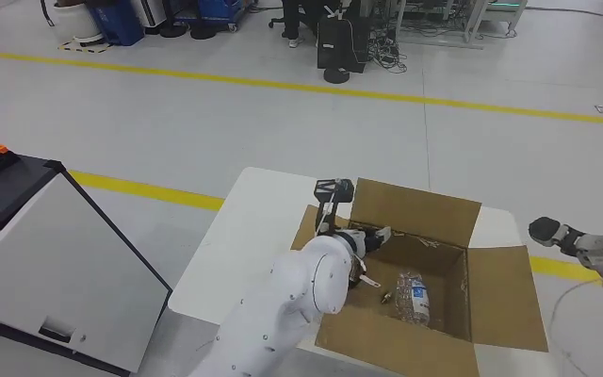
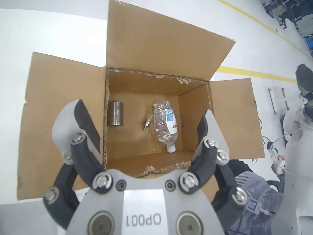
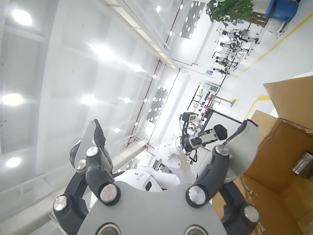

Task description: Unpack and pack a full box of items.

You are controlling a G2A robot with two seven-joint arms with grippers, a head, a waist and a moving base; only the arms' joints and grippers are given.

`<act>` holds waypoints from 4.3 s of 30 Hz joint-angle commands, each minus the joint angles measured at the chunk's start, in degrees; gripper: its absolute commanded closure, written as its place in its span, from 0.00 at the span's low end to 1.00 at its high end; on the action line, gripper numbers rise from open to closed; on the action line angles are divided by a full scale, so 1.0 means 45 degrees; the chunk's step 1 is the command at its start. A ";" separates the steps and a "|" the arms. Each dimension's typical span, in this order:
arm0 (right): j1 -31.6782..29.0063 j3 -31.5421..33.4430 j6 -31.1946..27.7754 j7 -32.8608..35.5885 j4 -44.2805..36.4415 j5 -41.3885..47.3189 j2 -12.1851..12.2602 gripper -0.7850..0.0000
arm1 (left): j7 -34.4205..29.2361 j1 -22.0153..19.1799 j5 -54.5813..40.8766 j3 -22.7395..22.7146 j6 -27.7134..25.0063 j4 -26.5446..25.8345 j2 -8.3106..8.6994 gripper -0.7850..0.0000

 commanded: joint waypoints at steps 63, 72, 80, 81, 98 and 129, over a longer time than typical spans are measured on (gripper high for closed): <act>-0.0303 0.1664 0.0959 0.0782 0.2182 -0.0233 0.0152 0.00 | -0.2444 0.0506 0.2798 -0.3772 -0.2264 0.0580 0.0595 0.00; -0.0303 0.1664 0.0959 0.0782 0.2182 -0.0233 0.0152 0.00 | -0.3225 0.0554 0.0204 -0.4029 -0.2369 0.1231 0.0458 0.00; -0.0303 0.1664 0.0959 0.0782 0.2182 -0.0233 0.0152 0.00 | -0.2860 0.0461 -0.1811 -0.3937 -0.2275 0.1520 0.0367 0.00; -0.0303 0.1664 0.0959 0.0782 0.2182 -0.0233 0.0152 0.00 | -0.2820 0.0439 -0.1907 -0.3925 -0.2281 0.1542 0.0369 0.00; -0.0303 0.1664 0.0959 0.0782 0.2182 -0.0233 0.0152 0.00 | -0.2219 0.0185 0.0752 -0.3983 -0.1363 0.2565 0.0554 0.00; -0.0303 0.1664 0.0959 0.0782 0.2182 -0.0233 0.0152 0.00 | -0.1812 -0.0405 -0.7168 -0.2126 -0.1983 0.0561 0.0217 0.00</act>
